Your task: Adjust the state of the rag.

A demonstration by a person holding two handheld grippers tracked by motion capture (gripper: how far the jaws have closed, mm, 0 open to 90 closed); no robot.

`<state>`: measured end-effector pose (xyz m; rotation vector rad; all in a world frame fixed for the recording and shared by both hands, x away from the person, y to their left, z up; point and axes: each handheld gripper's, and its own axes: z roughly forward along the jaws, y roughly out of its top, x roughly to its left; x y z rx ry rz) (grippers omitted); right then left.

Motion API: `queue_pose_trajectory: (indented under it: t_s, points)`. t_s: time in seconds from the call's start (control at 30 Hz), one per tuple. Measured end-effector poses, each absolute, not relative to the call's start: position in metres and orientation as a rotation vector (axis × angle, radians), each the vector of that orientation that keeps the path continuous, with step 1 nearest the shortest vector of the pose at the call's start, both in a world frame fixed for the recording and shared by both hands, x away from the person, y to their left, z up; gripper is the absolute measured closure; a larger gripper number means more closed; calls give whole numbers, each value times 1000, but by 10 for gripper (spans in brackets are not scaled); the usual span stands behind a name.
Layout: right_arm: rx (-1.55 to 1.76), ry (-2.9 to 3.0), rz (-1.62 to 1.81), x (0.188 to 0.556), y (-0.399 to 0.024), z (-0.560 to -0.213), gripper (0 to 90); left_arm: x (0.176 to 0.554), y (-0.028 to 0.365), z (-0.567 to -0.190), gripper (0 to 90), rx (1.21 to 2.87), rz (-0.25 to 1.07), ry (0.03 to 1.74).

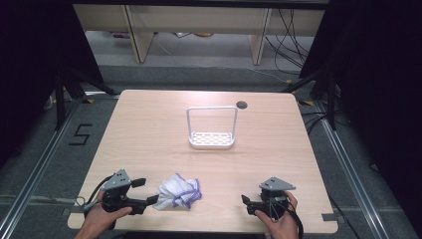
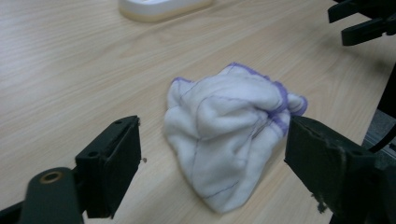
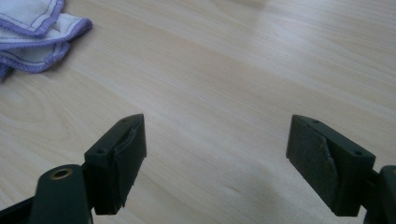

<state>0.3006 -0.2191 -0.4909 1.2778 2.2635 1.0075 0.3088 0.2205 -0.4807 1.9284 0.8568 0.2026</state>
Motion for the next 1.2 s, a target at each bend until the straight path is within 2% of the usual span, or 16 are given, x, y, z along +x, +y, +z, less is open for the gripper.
queue_pose_trajectory:
  t_s: [0.03,0.17,0.2,0.53,0.73,1.2]
  points:
    - [1292,2269,1024,301,-218,-491,212,309,217,-479,246,1934,204,838]
    - [1247,2278,1021,303,-219,-492,215,311,201,-470,272,1937,199,785]
    - [1284,2272,1027,302,-218,-491,215,313,191,-467,323,1958,195,750]
    - [1307,2272,1021,300,-218,-490,215,324,134,-467,500,2114,211,632]
    - [1294,2277,1023,300,-217,-490,216,328,125,-473,608,2228,238,576]
    - [1294,2283,1021,299,-216,-490,218,342,132,-482,839,2223,267,602]
